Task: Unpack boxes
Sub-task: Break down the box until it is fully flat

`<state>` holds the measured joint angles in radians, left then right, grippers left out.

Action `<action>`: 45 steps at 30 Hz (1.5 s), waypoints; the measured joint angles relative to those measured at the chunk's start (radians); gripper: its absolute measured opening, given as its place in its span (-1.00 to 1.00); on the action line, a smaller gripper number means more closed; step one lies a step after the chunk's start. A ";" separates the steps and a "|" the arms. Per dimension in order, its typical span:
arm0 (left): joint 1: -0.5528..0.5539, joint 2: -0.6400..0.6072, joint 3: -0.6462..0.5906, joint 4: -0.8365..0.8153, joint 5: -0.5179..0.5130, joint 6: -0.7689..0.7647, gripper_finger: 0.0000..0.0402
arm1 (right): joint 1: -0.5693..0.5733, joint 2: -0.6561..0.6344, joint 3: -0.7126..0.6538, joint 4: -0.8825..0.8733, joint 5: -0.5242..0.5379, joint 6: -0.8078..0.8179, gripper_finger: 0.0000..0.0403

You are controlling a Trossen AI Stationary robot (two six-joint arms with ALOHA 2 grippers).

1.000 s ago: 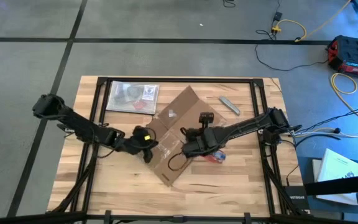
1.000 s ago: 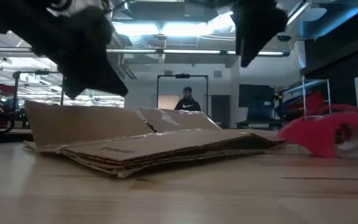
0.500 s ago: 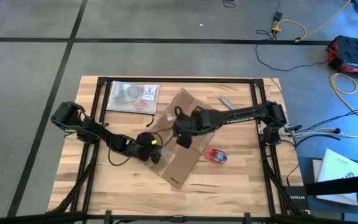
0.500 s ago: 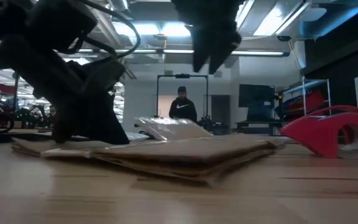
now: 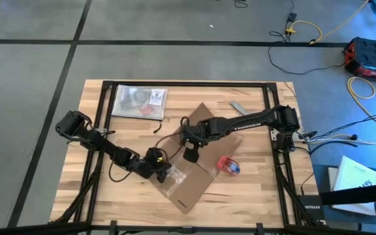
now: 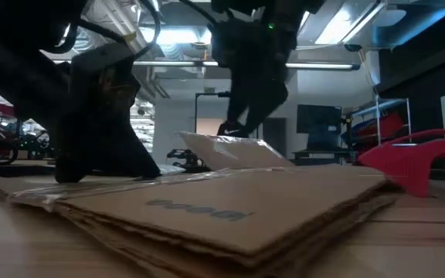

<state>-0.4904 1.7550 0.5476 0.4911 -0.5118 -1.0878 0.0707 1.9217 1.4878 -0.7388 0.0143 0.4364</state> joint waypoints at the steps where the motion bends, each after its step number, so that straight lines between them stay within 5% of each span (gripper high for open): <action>1: -0.001 0.001 0.001 0.013 0.001 0.000 -1.00 | 0.007 0.000 -0.013 0.006 0.003 -0.016 0.69; 11: 0.001 -0.018 0.042 0.026 0.011 -0.029 -1.00 | 0.055 0.013 -0.208 0.130 0.077 -0.034 0.95; 26: 0.007 -0.045 0.108 0.166 -0.019 0.083 -1.00 | 0.053 0.042 -0.281 0.227 0.085 -0.027 0.96; 45: -0.047 -0.047 0.111 -0.319 -0.016 -0.142 -1.00 | 0.004 0.035 -0.044 0.148 0.301 -0.179 0.96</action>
<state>-0.5369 1.7077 0.6586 0.1716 -0.5274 -1.2295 0.0748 1.9564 1.4441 -0.5907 0.3153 0.2578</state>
